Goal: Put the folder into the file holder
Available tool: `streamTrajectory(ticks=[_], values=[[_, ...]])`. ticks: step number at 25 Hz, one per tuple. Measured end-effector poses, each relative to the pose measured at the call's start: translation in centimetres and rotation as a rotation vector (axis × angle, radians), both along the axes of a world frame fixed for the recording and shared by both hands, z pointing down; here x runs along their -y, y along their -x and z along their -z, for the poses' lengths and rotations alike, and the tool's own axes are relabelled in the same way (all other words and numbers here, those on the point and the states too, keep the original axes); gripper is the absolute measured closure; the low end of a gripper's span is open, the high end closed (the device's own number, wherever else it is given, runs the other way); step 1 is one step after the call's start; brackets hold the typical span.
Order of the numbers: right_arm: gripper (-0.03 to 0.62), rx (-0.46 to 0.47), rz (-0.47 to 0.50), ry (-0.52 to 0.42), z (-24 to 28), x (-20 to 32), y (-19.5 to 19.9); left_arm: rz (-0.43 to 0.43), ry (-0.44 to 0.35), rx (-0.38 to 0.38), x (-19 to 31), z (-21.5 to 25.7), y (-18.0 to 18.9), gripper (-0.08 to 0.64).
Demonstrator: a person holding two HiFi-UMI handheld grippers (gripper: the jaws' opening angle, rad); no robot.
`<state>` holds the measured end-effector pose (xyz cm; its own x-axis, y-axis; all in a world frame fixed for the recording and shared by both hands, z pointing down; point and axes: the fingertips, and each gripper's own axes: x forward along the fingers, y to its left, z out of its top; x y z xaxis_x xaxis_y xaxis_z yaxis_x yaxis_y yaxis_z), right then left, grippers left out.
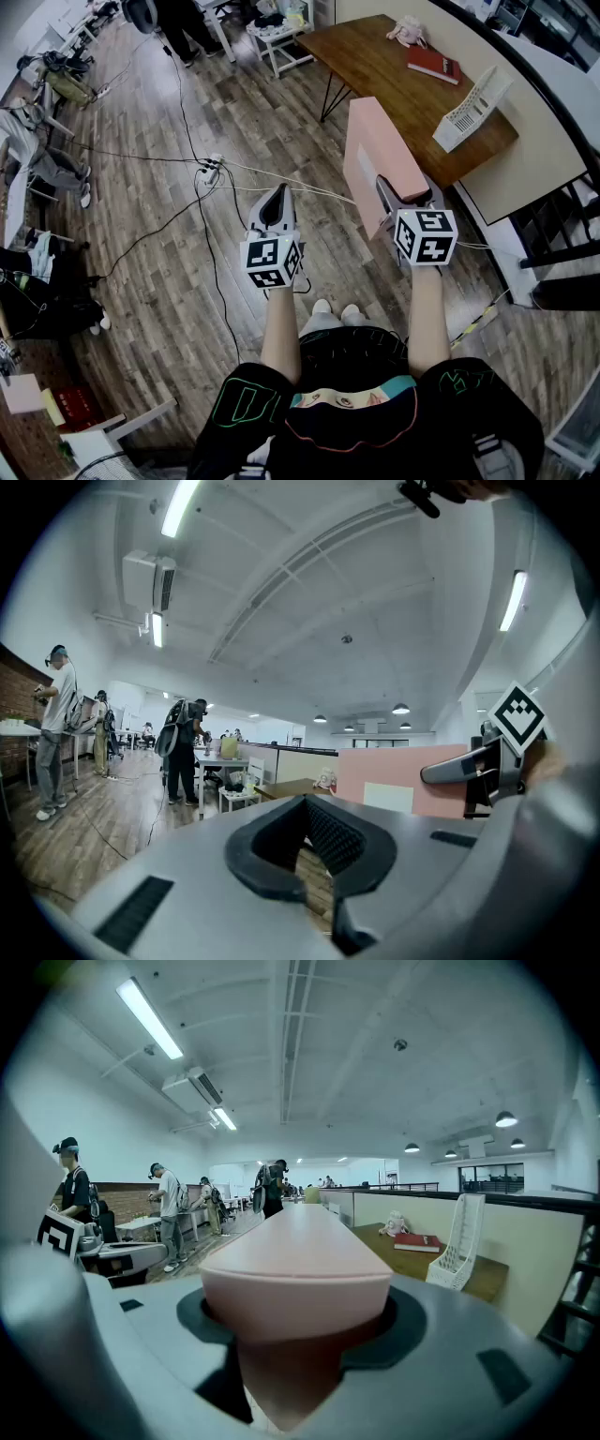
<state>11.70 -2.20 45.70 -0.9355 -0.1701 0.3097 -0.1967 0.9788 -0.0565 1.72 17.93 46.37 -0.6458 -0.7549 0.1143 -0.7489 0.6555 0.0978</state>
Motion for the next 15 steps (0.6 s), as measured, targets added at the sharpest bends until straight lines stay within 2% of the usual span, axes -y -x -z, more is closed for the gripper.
streamTrajectory(ticks=[5,11,15], values=[[0.301,-0.006,-0.007,-0.022,-0.3,0.2,-0.8,0.003,-0.009,-0.004,0.3,-0.5,-1.2,0.563],[0.301,0.012,-0.009,0.029,-0.1,0.7,-1.8,0.003,-0.032,-0.006,0.8,-0.4,-1.7,0.563],[0.301,0.024,-0.015,0.028,0.5,1.4,-2.2,-0.011,-0.038,0.017,1.6,0.6,-2.1,0.563]])
